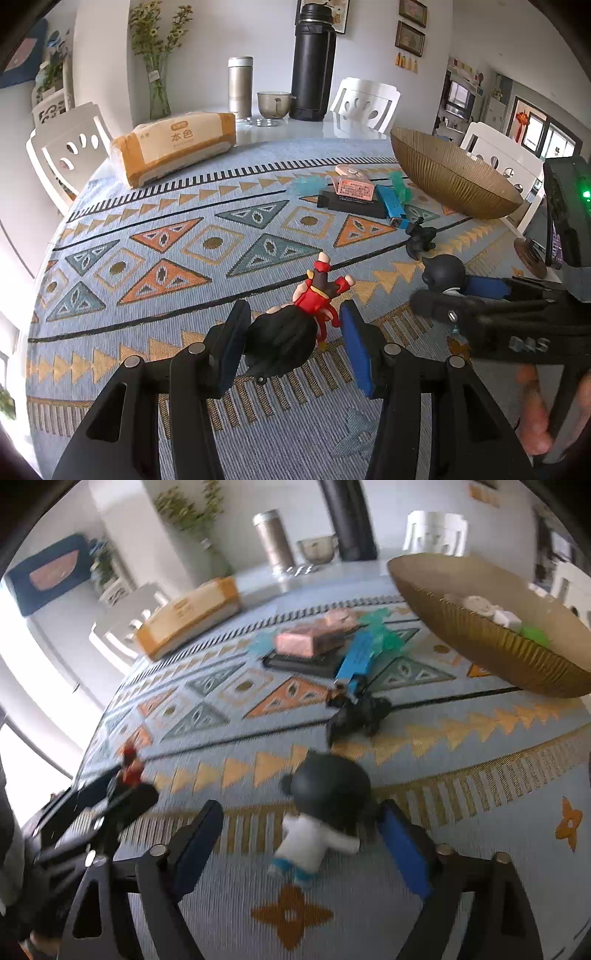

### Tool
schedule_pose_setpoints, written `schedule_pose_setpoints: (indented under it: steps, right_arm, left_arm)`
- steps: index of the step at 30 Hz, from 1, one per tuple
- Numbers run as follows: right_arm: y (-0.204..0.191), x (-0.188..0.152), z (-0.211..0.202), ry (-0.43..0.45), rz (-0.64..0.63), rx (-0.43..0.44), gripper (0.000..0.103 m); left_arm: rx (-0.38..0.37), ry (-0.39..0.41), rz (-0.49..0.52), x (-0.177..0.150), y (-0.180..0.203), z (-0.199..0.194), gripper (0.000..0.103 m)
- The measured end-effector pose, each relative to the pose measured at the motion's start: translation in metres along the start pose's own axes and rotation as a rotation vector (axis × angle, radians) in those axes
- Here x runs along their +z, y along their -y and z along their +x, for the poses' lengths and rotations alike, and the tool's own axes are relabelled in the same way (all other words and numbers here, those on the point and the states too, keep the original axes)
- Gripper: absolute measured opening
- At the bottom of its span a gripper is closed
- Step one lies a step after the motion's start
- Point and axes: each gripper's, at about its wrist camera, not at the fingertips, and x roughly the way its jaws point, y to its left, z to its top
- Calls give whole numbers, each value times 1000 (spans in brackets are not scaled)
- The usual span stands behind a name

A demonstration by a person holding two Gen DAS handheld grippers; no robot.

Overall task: Organize rigid objects
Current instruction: 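Carry both figures over the brown bowl and open both tools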

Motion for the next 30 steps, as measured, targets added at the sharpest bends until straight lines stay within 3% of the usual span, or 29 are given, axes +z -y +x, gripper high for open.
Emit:
schedule_pose_setpoints:
  steps: [1, 2, 4, 12, 17, 24, 28, 30]
  right_arm:
    - [0, 0, 0, 16, -7, -31, 63]
    - [0, 0, -2, 25, -6, -48, 50]
    - [3, -1, -5, 36, 5, -2, 42]
    - [-5, -5, -34, 146, -50, 53, 41]
    - [10, 11, -78, 265, -47, 1, 41]
    - [47, 57, -147, 465, 3, -251, 41]
    - [81, 81, -151, 467, 87, -334, 41]
    - [93, 86, -144, 445, 115, -361, 41]
  left_arm:
    - [0, 0, -1, 0, 0, 0, 47]
    - [-1, -1, -1, 0, 0, 0, 47]
    - [-2, -3, 1, -1, 0, 0, 47]
    - [23, 34, 16, 5, 9, -9, 47]
    - [-52, 105, 25, 44, 33, -35, 47]
    - [-139, 201, 115, 124, 102, -40, 47]
    - [-222, 180, 103, 159, 138, -11, 47]
    - [-224, 156, 103, 167, 150, 7, 47]
